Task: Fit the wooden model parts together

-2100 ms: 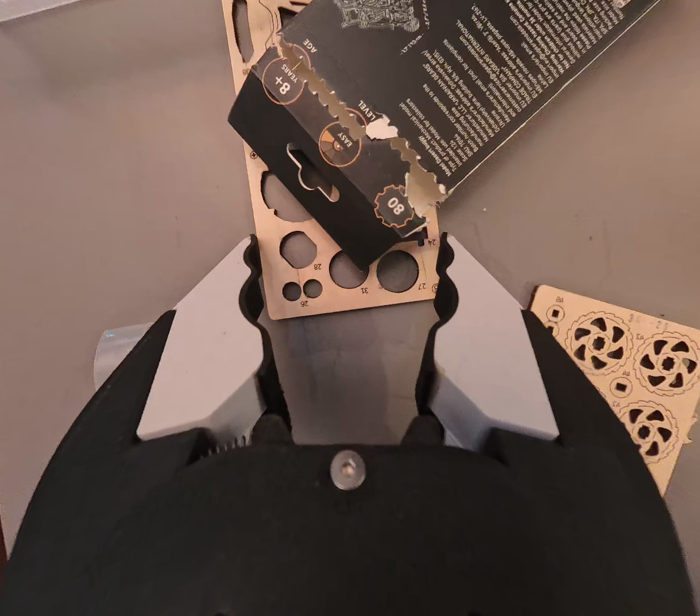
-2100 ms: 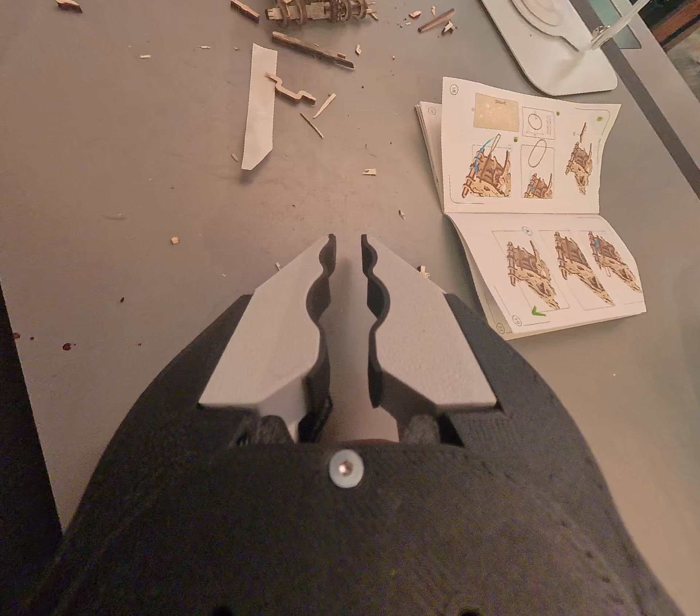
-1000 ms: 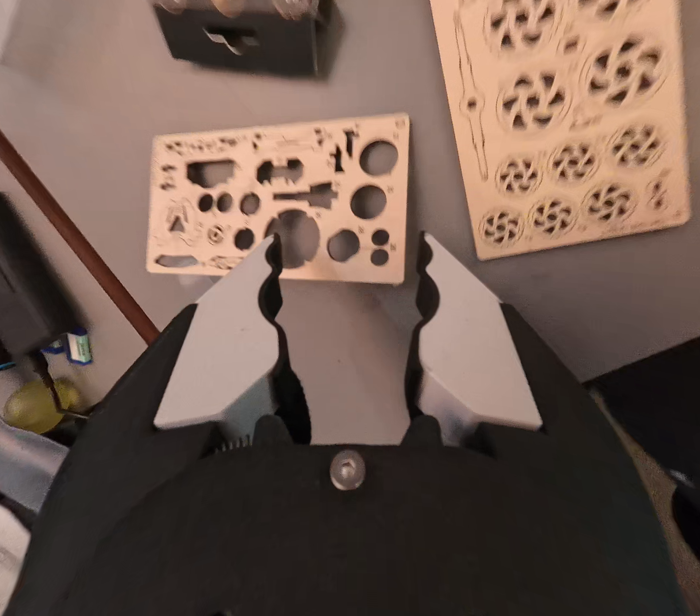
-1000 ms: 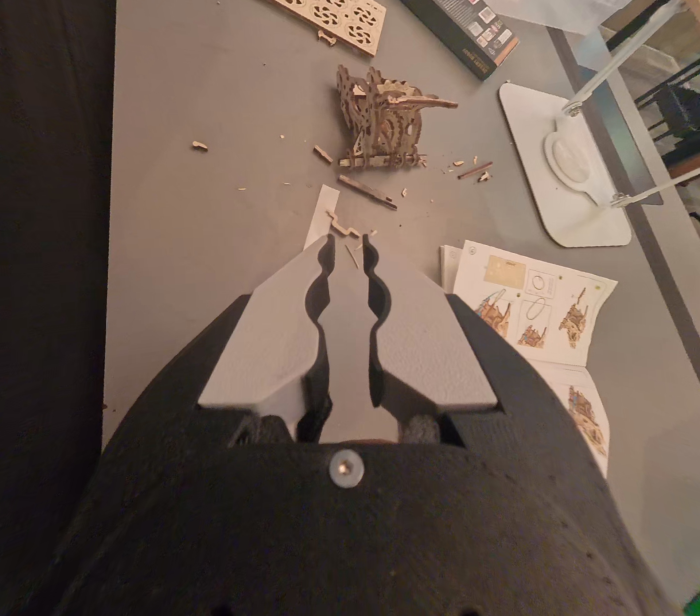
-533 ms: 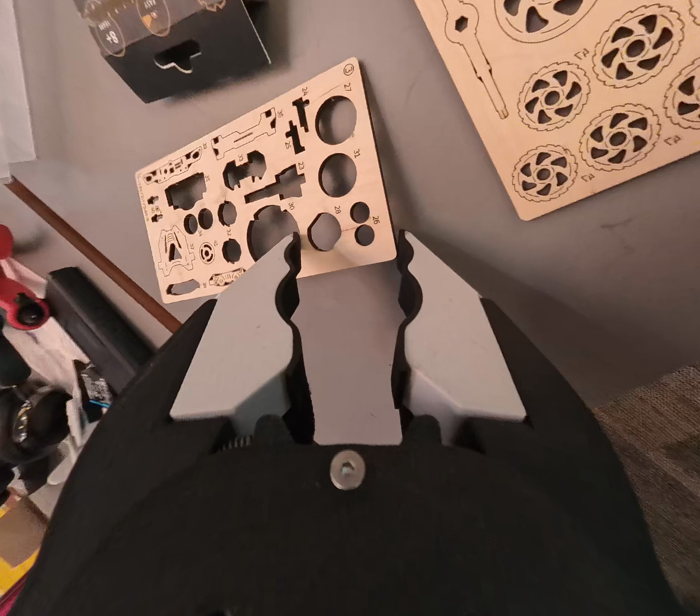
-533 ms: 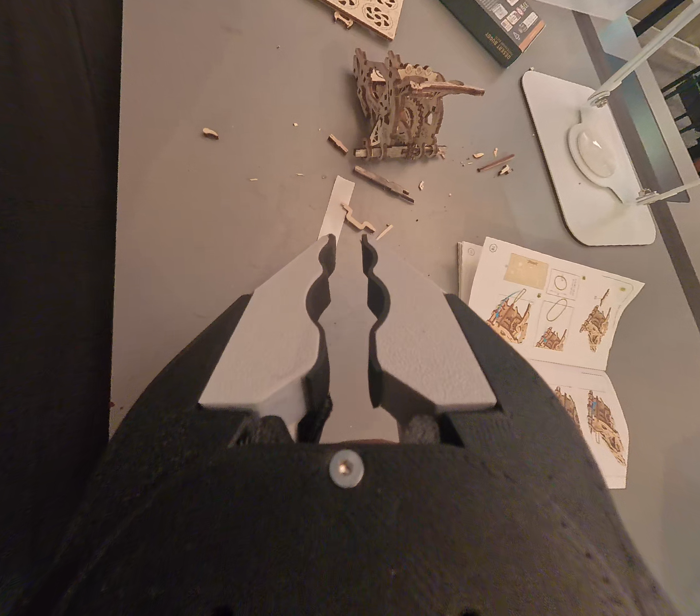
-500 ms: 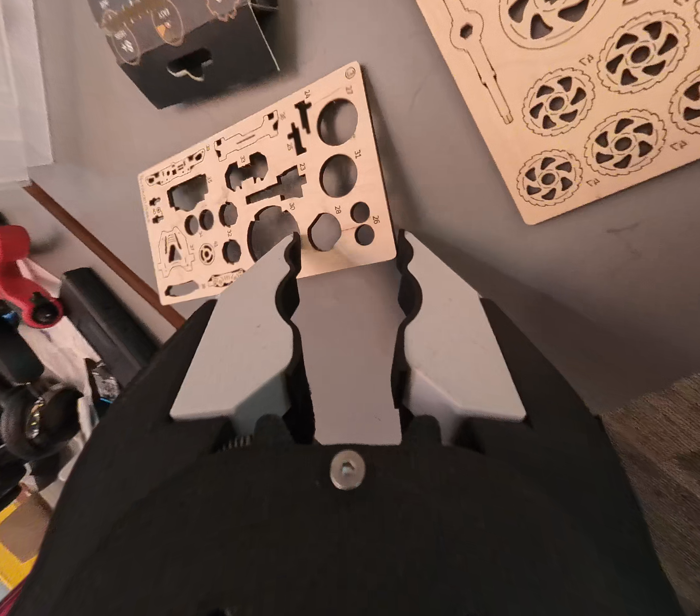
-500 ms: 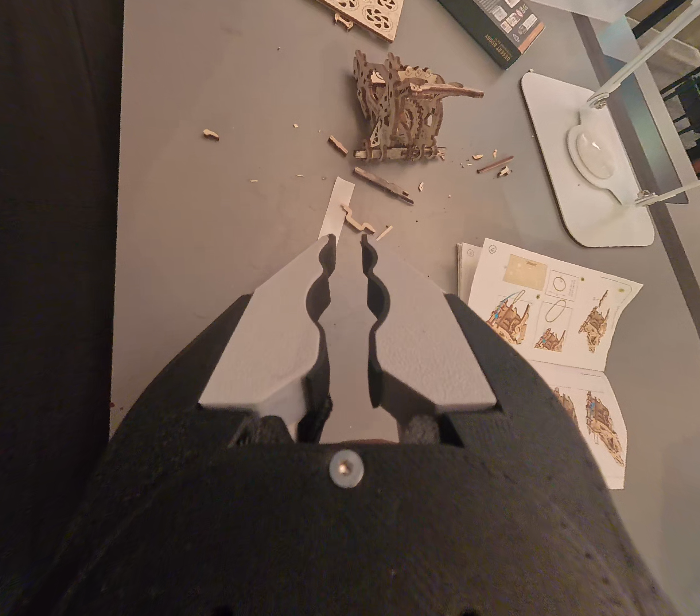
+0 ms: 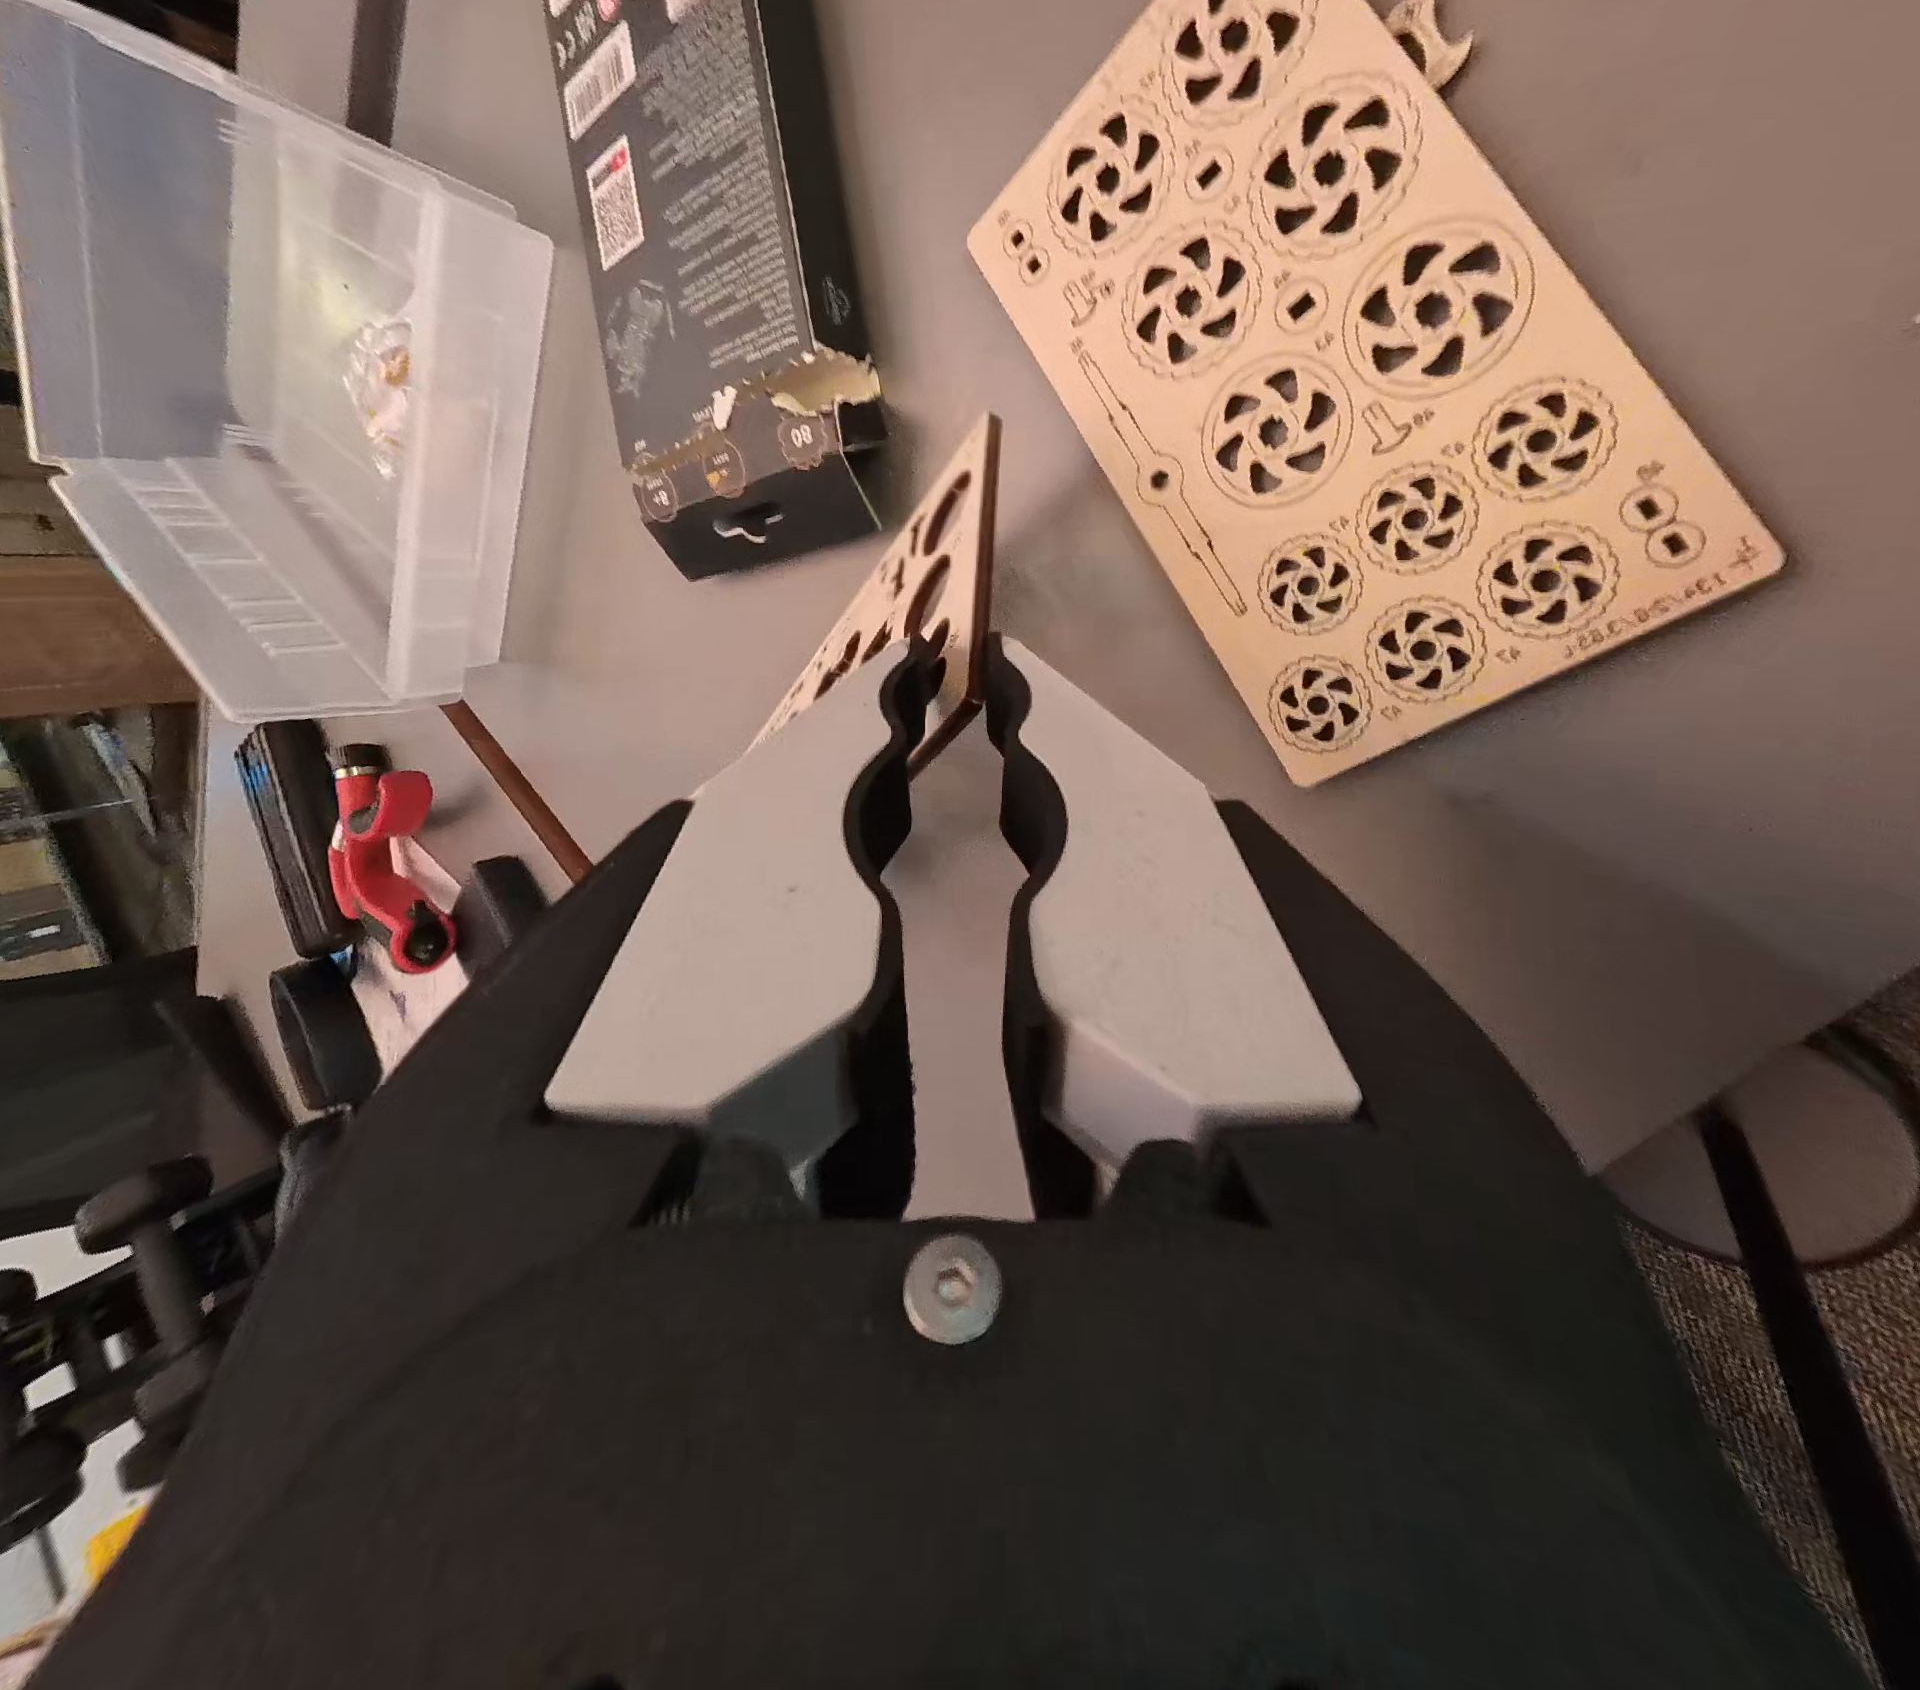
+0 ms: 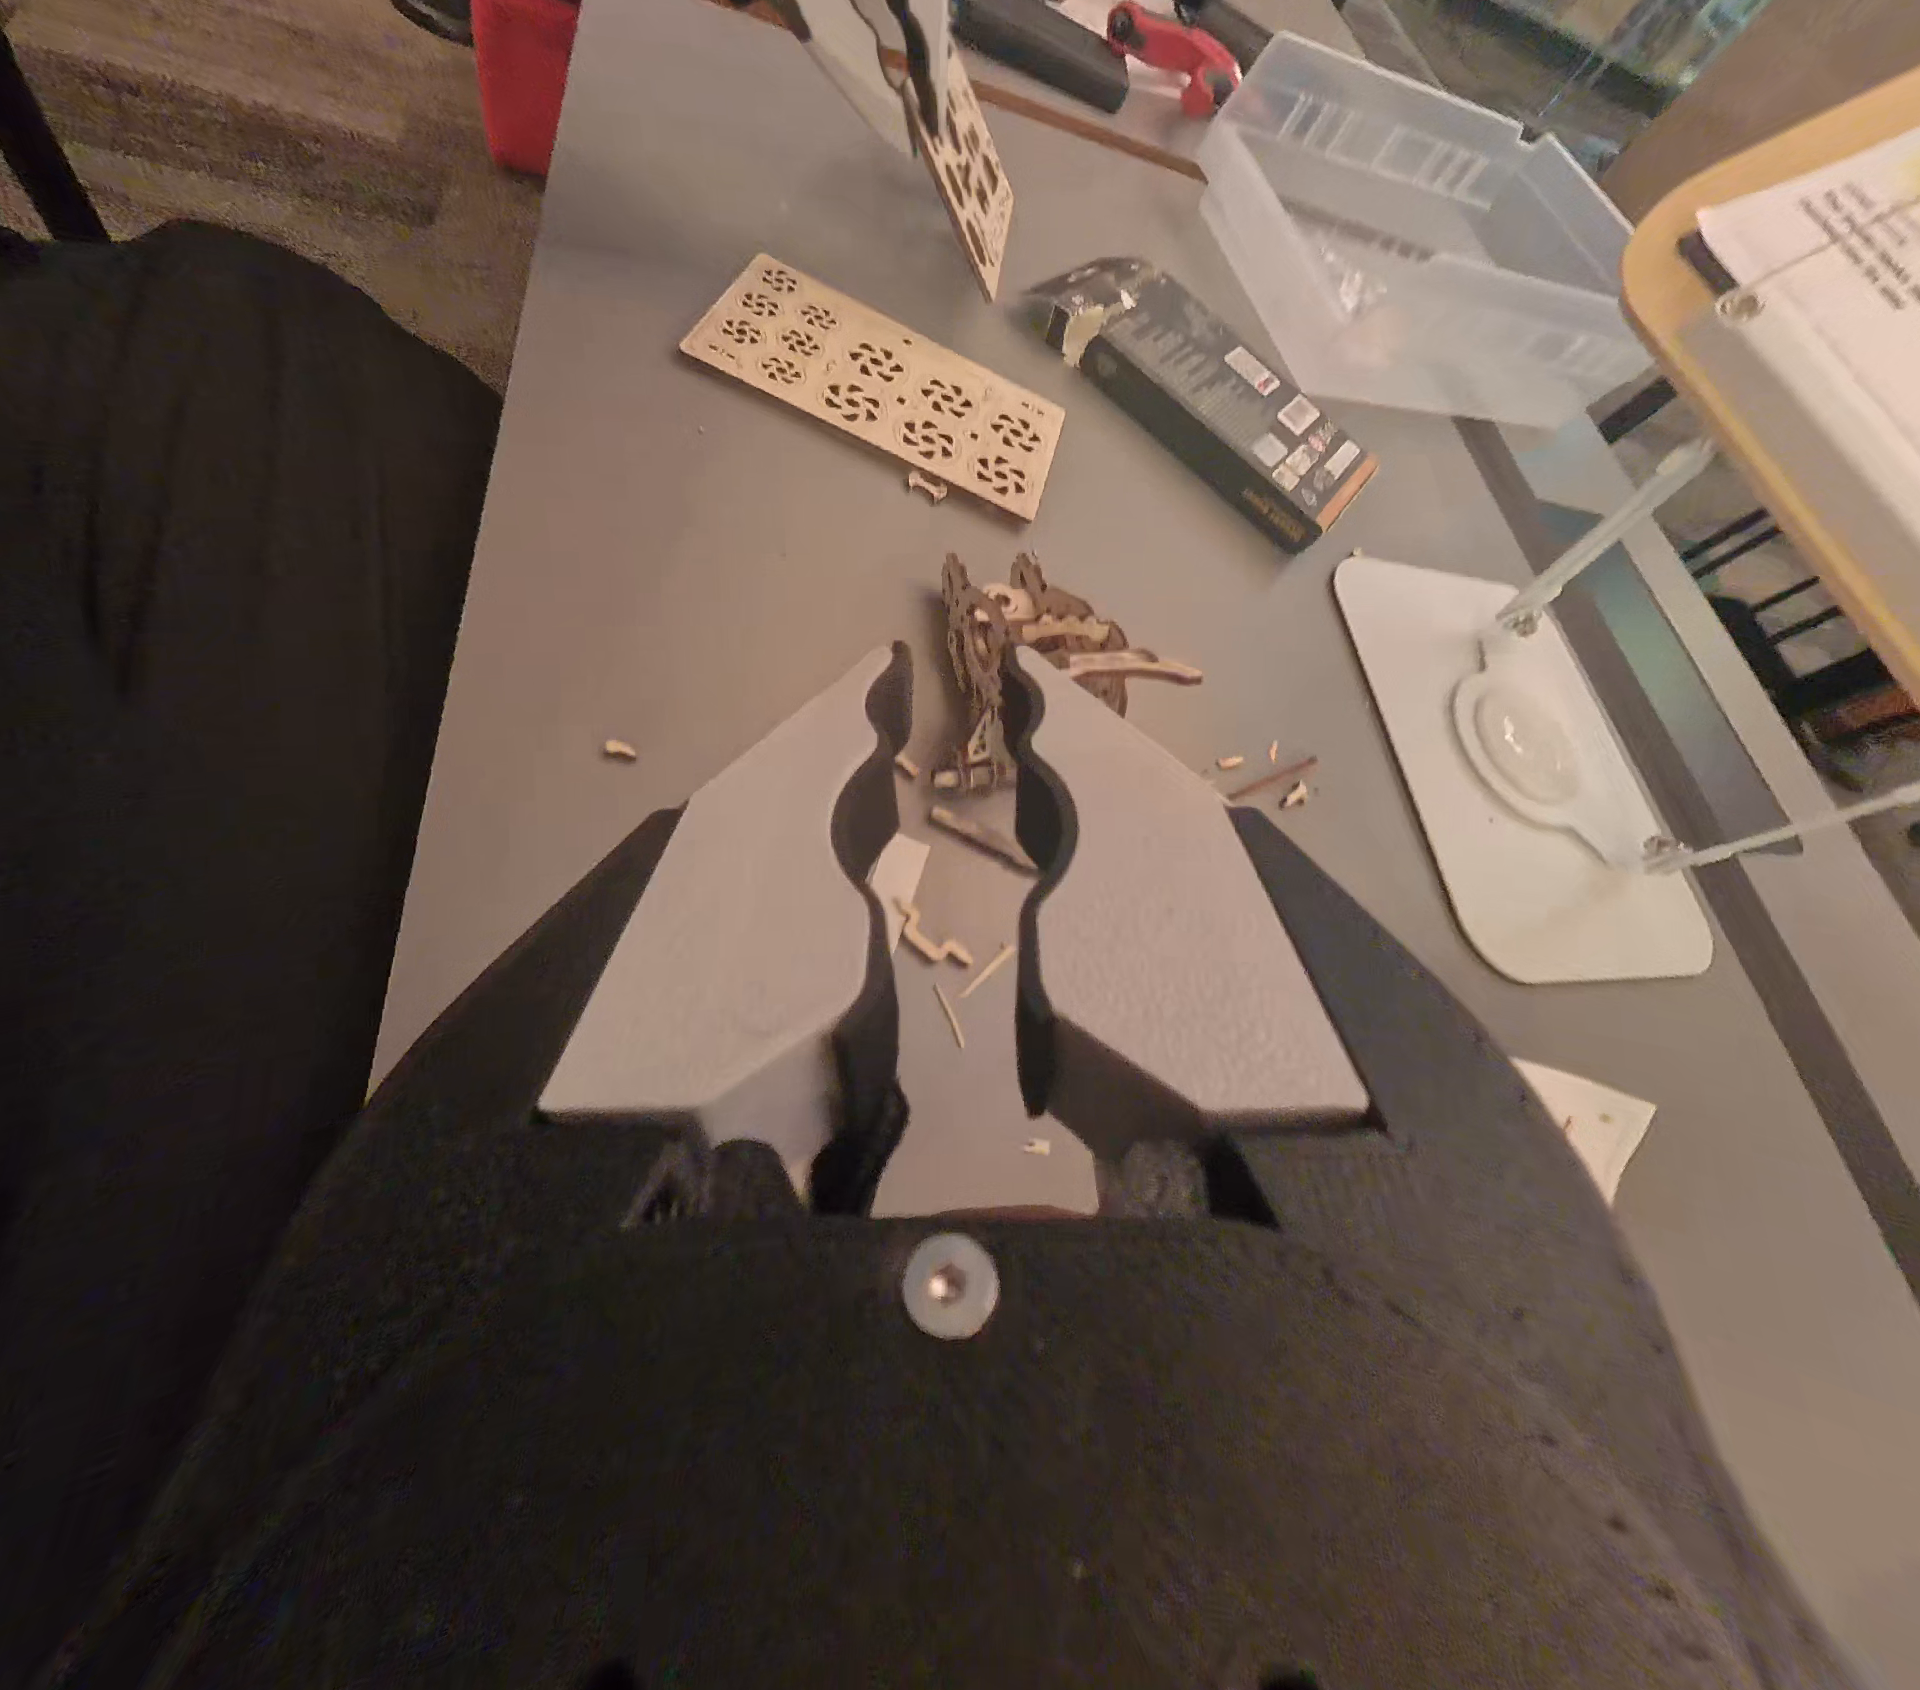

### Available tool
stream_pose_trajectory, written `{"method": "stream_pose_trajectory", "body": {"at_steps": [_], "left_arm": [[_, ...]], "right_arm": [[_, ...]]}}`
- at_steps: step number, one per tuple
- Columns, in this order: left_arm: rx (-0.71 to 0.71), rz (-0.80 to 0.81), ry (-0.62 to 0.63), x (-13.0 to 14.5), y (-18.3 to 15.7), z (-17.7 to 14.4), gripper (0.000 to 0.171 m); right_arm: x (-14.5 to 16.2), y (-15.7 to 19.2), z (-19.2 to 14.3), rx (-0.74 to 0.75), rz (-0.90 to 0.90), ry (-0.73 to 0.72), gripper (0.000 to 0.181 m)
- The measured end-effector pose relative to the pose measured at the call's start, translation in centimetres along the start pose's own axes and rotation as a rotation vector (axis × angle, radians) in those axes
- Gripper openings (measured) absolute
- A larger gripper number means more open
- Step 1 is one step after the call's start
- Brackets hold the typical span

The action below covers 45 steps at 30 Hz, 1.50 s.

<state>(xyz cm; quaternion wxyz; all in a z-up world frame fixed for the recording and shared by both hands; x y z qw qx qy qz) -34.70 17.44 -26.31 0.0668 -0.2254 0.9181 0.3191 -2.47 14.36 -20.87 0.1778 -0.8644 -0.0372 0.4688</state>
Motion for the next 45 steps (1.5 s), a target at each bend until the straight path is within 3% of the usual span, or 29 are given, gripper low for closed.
{"method": "stream_pose_trajectory", "body": {"at_steps": [3, 6, 11, 17, 21, 25, 27, 32, 37, 39, 42, 45], "left_arm": [[-0.032, -0.006, -0.022, 0.0, 0.1, -0.8, 0.006], [-0.071, -0.027, -0.112, -2.1, 1.0, -3.1, 0.002], [-0.036, -0.240, -0.403, -6.8, 4.3, -7.8, 0.001], [0.311, -0.556, -0.823, -12.9, 6.4, -14.1, 0.001], [0.586, -0.658, -0.959, -16.8, 5.7, -15.6, 0.000], [0.807, -0.711, -1.037, -20.6, 3.9, -15.3, 0.000], [0.881, -0.738, -1.060, -22.1, 3.2, -14.7, 0.000], [1.036, -0.760, -1.144, -26.0, 1.7, -13.3, 0.003], [1.182, -0.687, -1.124, -30.8, -3.0, -11.2, 0.043], [1.276, -0.651, -1.103, -33.2, -5.5, -11.1, 0.033], [1.321, -0.630, -1.080, -36.3, -8.0, -10.7, 0.002], [1.355, -0.670, -1.045, -38.5, -9.7, -9.5, 0.001]], "right_arm": [[-0.6, 0.4, 0.3, -0.006, -0.020, -0.007, 0.014], [-1.3, 0.7, 0.5, -0.023, -0.003, -0.029, 0.015], [-4.1, -0.1, 0.9, -0.041, 0.052, -0.111, 0.021], [-6.8, -3.5, 1.2, -0.071, 0.226, -0.240, 0.032], [-6.7, -5.9, 1.5, -0.125, 0.368, -0.295, 0.031], [-5.5, -6.2, 1.5, -0.250, 0.504, -0.327, 0.031], [-4.9, -5.7, 0.6, -0.335, 0.549, -0.370, 0.008], [-2.4, -5.2, -2.4, -0.437, 0.704, -0.435, 0.001], [-0.3, -5.3, -6.7, -0.494, 0.878, -0.549, 0.001], [0.8, -5.0, -8.0, -0.490, 0.915, -0.556, 0.001], [2.5, -4.1, -9.5, -0.465, 0.949, -0.538, 0.002], [4.5, -3.9, -11.4, -0.346, 0.926, -0.512, 0.013]]}}
Point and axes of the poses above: each gripper's, where its closed fingertips meet, z out along the fingers, x out of its underside, y = z × x across the jaws, the point moved 3 cm from there along -z, back along the fingers, and after that the axes turned 4 degrees about y, right-handed, at the moved point
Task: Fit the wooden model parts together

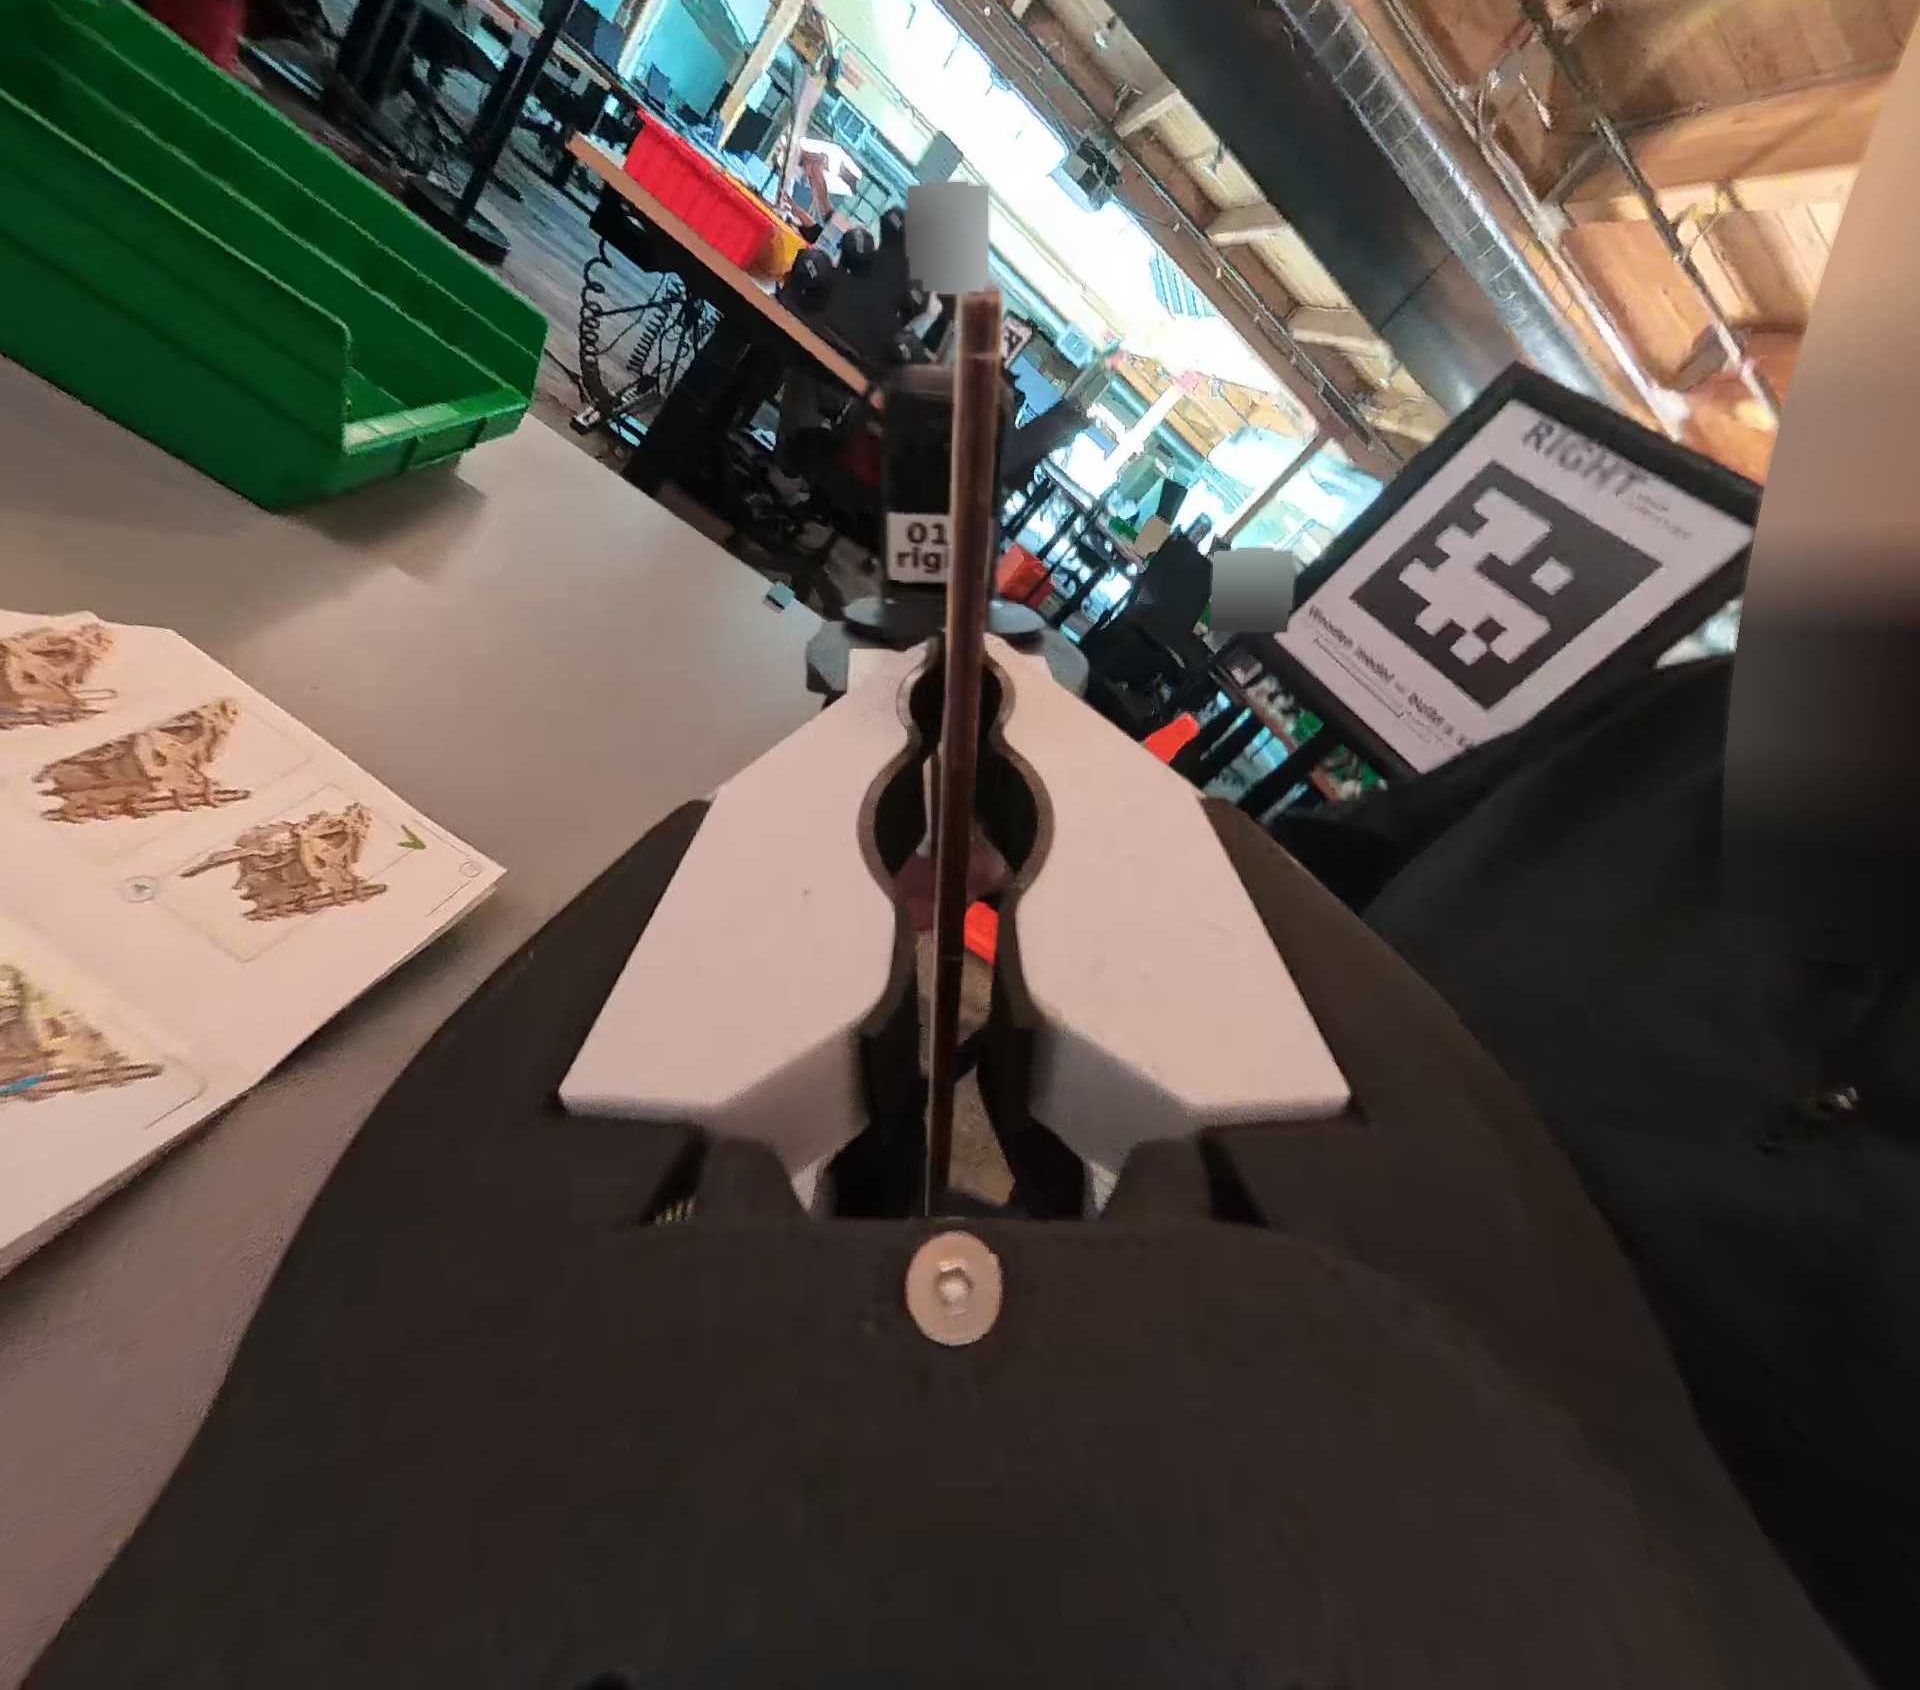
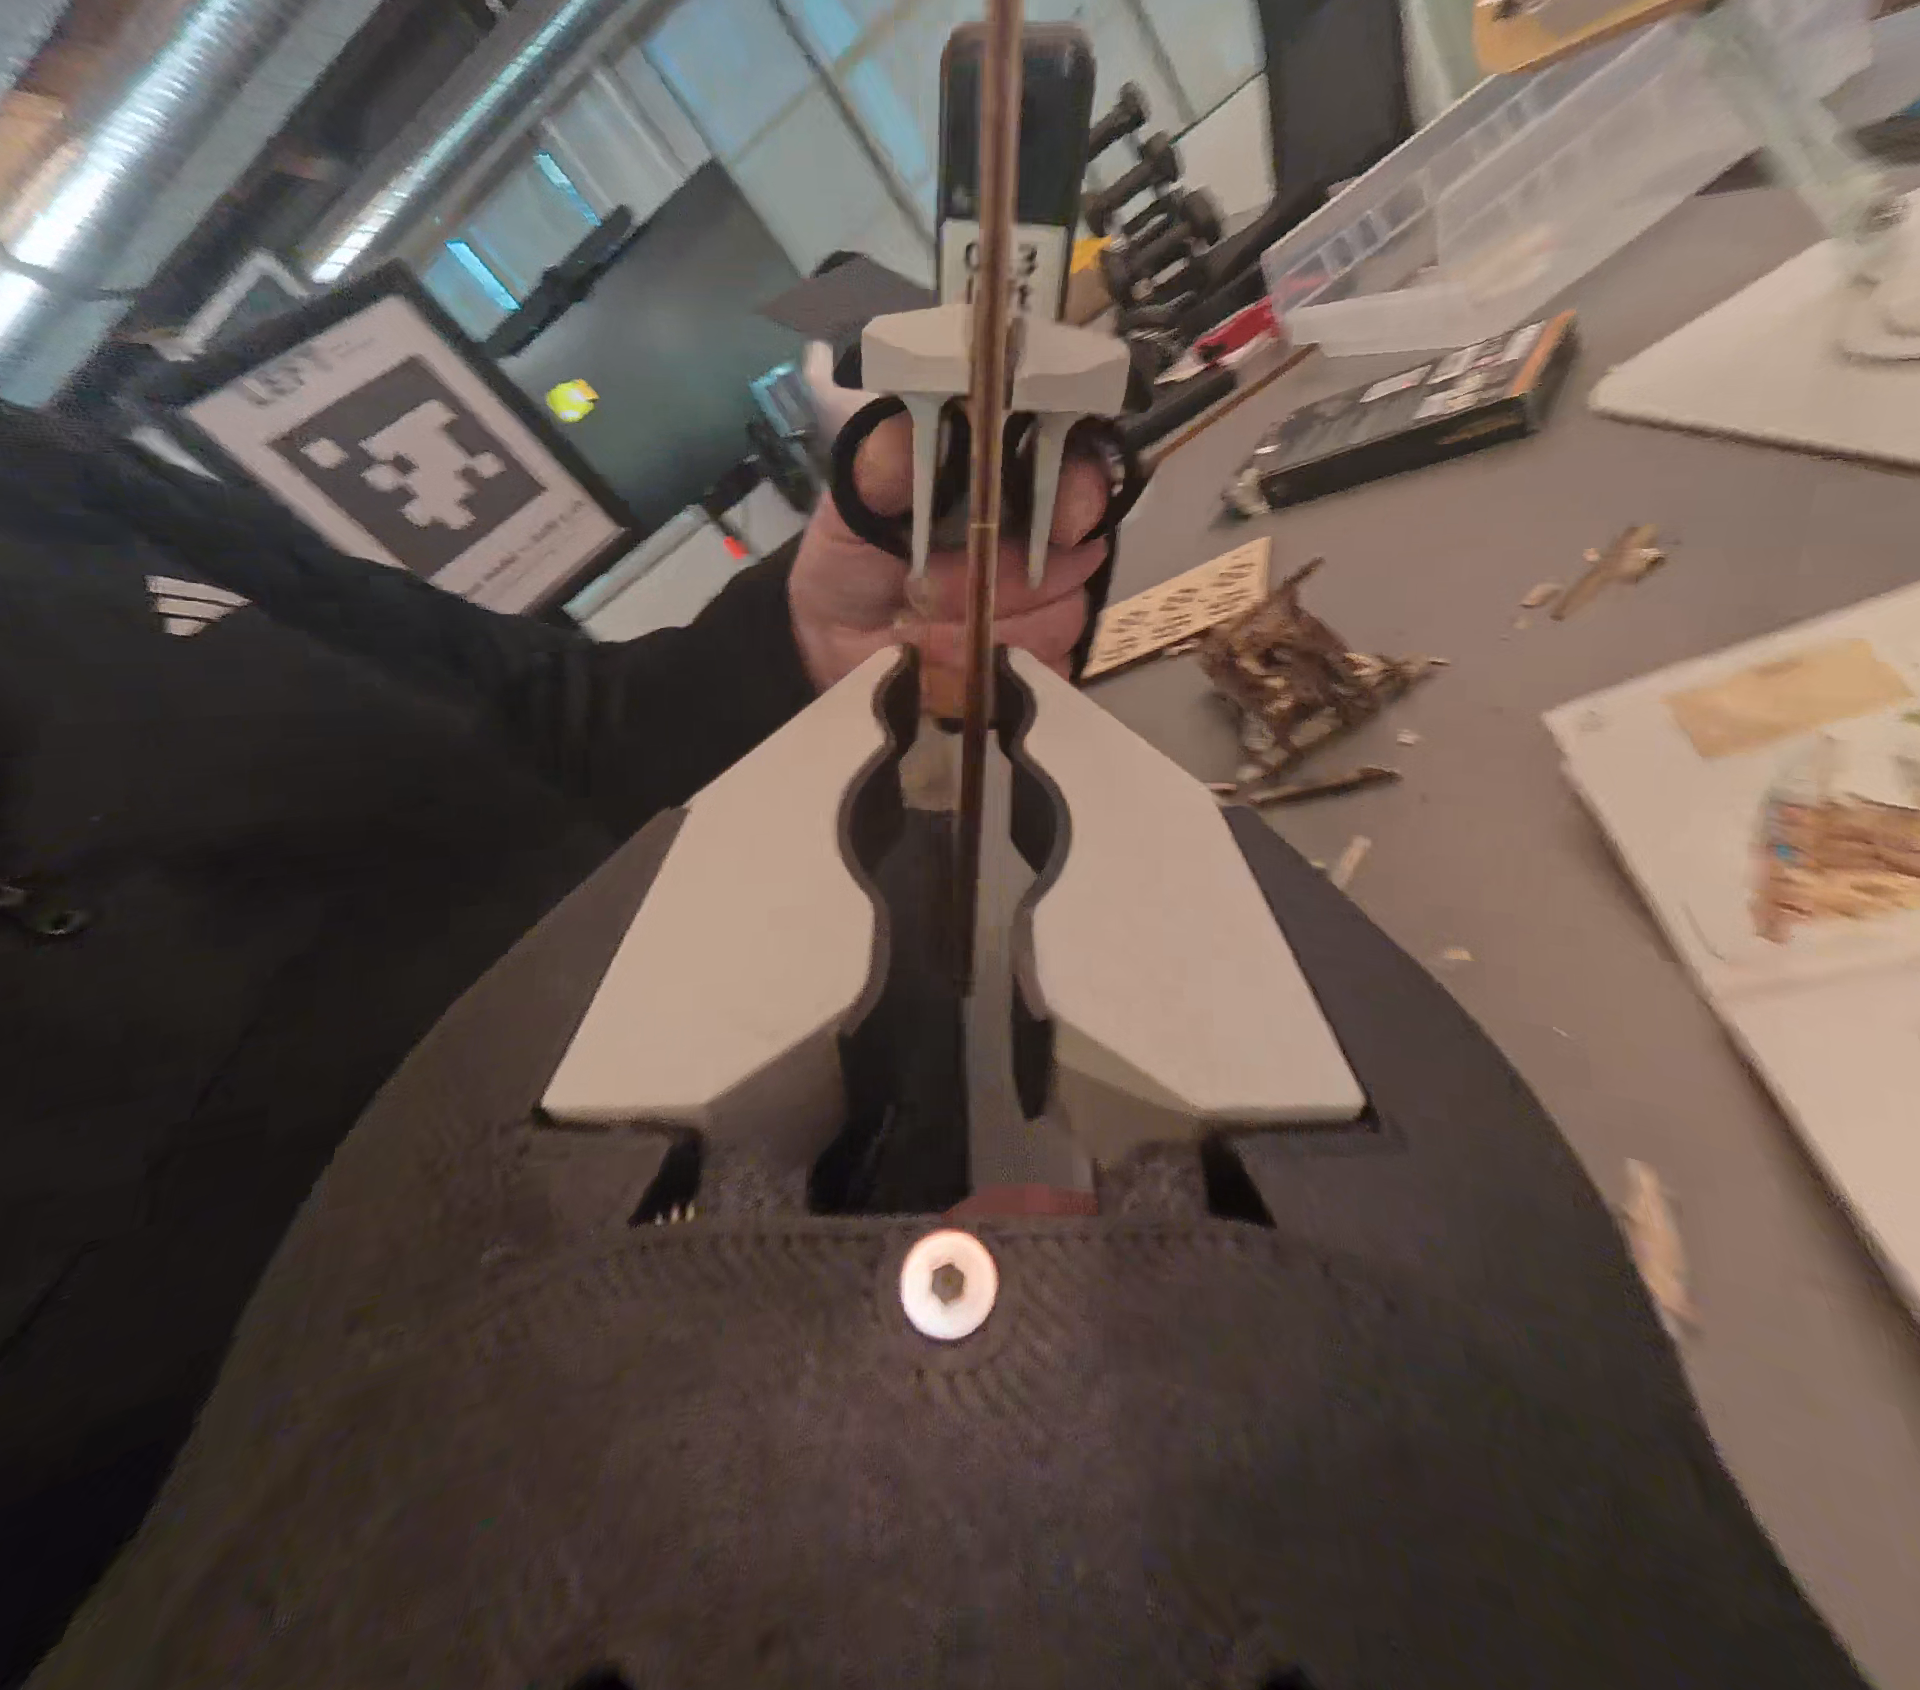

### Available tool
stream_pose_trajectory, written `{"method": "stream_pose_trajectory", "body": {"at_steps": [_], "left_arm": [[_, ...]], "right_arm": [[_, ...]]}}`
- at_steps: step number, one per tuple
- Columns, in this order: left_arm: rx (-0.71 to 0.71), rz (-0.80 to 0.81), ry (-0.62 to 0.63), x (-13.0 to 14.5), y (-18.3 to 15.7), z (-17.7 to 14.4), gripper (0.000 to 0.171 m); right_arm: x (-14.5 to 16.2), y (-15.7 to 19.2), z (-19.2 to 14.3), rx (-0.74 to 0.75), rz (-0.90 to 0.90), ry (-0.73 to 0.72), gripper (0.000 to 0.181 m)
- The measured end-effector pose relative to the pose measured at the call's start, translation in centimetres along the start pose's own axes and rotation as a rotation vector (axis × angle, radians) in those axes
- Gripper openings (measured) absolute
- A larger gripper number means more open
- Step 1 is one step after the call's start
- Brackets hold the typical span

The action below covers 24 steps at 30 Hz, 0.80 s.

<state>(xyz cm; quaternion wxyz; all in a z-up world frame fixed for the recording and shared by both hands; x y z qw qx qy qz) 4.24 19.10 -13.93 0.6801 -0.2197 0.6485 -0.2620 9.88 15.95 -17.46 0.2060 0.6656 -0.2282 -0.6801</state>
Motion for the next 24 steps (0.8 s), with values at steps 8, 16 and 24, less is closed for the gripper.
{"method": "stream_pose_trajectory", "body": {"at_steps": [8, 16, 24], "left_arm": [[-0.008, -0.089, 0.035, 3.4, 1.8, 5.9, 0.000], [-0.047, -0.080, 0.076, 5.5, 2.8, 8.6, 0.001], [-0.030, -0.109, 0.021, 5.8, 3.3, 8.8, 0.000]], "right_arm": [[-1.5, -1.4, -8.3, 0.218, -0.036, -0.262, 0.002], [0.0, -2.4, -9.5, 0.243, 0.015, -0.250, 0.005], [0.6, -2.5, -10.7, 0.212, 0.041, -0.319, 0.004]]}}
Point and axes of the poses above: each gripper's, where its closed fingertips meet, z out along the fingers, x out of its underside, y = z × x across the jaws, the point moved 3 cm from there along -z, back along the fingers, and after that the axes turned 4 degrees about y, right-handed, at the moved point
